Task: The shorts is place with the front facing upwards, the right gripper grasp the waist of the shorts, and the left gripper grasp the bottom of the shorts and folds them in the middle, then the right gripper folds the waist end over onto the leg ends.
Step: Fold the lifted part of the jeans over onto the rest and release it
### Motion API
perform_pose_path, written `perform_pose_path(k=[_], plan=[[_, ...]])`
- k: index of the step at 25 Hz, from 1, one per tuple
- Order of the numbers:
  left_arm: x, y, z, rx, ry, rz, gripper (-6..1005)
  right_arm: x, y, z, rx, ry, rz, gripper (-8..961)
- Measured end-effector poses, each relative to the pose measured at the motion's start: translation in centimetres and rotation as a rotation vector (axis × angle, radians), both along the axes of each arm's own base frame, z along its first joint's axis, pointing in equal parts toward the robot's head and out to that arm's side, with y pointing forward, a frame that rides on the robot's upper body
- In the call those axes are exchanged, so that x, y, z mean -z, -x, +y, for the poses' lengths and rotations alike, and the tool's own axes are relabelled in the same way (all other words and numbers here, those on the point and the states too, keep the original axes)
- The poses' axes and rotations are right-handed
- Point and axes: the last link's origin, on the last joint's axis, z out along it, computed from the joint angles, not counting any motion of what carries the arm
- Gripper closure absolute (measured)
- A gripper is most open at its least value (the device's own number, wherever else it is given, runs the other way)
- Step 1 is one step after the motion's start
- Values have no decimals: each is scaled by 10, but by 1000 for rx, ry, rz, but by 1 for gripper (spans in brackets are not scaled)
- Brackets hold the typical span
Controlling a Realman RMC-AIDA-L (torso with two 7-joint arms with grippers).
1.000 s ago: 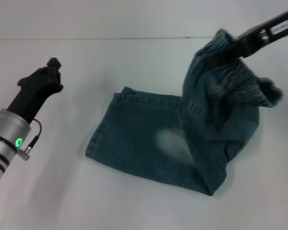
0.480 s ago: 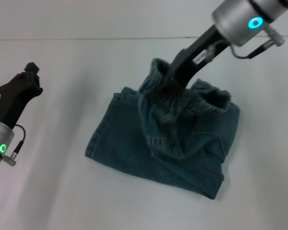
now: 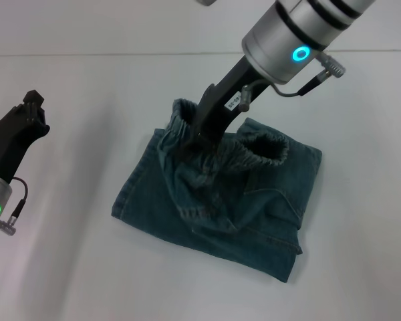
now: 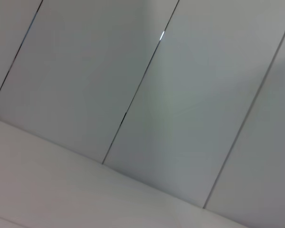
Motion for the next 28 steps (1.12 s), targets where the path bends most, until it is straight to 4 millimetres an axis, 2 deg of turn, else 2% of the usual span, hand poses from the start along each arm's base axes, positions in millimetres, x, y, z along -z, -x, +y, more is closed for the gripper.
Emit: perform_pose_path(k=[2, 13, 24, 28], plan=[[0, 0, 0, -1, 0, 0, 986, 5, 1, -2, -4, 5, -5, 849], [2, 0, -1, -5, 8, 0, 985, 18, 3, 4, -12, -25, -8, 688], [3, 1, -2, -10, 9, -3, 984, 21, 11, 3, -56, -14, -37, 232], [4, 1, -2, -11, 10, -2, 983, 25, 11, 0, -84, -3, -77, 136]])
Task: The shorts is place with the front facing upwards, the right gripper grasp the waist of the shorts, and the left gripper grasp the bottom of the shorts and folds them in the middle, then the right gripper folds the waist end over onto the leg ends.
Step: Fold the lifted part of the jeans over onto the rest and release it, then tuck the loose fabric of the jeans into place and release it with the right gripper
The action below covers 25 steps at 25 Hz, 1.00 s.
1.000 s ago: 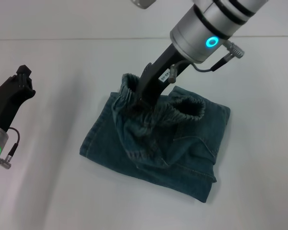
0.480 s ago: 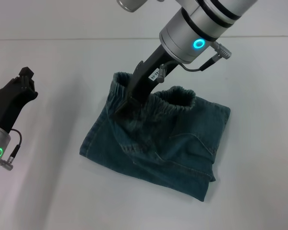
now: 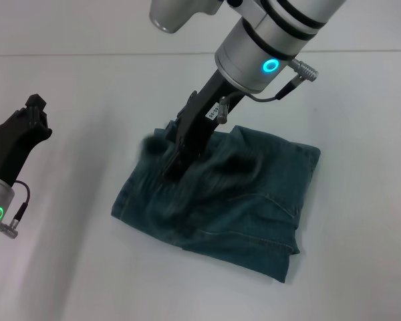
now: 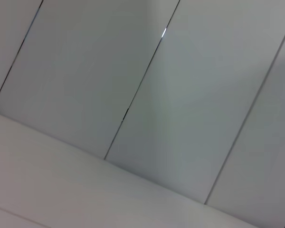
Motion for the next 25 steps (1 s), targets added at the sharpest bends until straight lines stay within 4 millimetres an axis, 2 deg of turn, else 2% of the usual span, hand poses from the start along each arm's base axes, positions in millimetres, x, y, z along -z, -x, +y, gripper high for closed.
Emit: perform_pose_path(k=[4, 11, 25], plan=[[1, 0, 0, 0, 4, 0, 983, 3, 5, -1, -49, 3, -28, 41], [1, 0, 0, -2, 4, -1, 982, 5, 10, 0, -79, -7, -34, 43], [-1, 0, 1, -3, 1, 3, 980, -20, -17, -16, 9, 130, -107, 48]])
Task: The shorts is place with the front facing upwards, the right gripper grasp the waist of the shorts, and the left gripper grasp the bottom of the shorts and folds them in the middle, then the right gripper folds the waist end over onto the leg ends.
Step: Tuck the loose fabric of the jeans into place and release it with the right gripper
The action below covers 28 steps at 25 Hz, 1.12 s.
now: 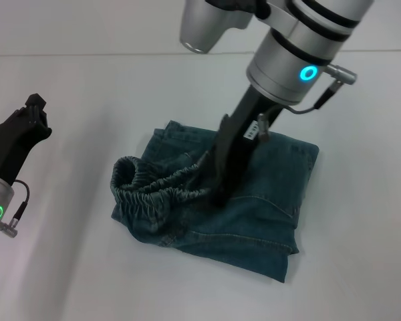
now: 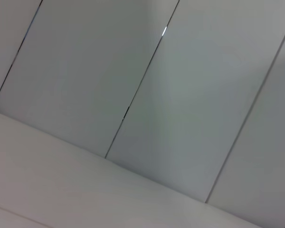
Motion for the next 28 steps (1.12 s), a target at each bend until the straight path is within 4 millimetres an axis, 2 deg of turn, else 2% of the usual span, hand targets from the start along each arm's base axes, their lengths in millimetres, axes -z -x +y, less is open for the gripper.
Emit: perform_pose_path(k=[6, 12, 18, 28], plan=[[-1, 0, 0, 0, -1, 2, 980, -2, -15, -8, 43, 50, -31, 49], [0, 1, -1, -5, 2, 2, 979, 4, -35, -11, 75, 50, -96, 49], [3, 1, -2, -9, 9, 0, 978, 11, -38, -5, 74, 3, -97, 50], [4, 3, -4, -15, 11, -1, 977, 20, -32, 7, 58, -91, -75, 51]])
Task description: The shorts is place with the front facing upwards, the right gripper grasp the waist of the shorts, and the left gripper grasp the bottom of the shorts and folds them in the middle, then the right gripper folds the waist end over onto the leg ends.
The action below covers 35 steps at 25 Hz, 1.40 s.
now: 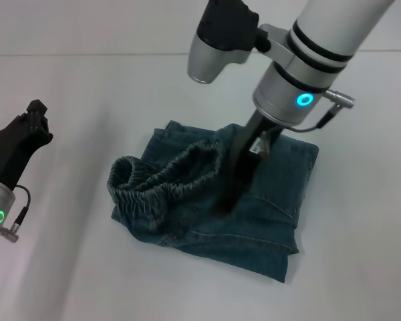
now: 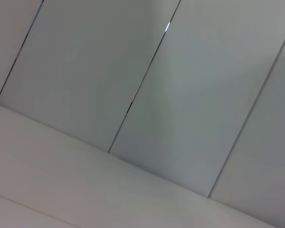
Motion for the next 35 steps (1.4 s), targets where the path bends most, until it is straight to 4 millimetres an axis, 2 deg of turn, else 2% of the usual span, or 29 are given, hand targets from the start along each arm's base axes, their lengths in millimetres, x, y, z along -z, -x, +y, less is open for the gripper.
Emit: perform_pose_path(k=[10, 17, 21, 26, 30, 35], plan=[[-1, 1, 0, -6, -10, -7, 976, 18, 21, 23, -39, -174, 118, 52], [-8, 5, 0, -18, -36, -9, 975, 10, 13, 25, 11, -211, 204, 52], [-13, 8, 1, -26, -51, -10, 975, -8, 4, 22, 48, -233, 268, 53], [-20, 11, 2, -28, -61, -22, 974, -45, -16, 18, 130, -296, 385, 53], [-24, 13, 2, -29, -64, -30, 974, -85, -43, 7, 203, -353, 568, 53], [-31, 15, 1, 16, 9, -63, 973, -129, -96, -16, 275, -456, 826, 54]])
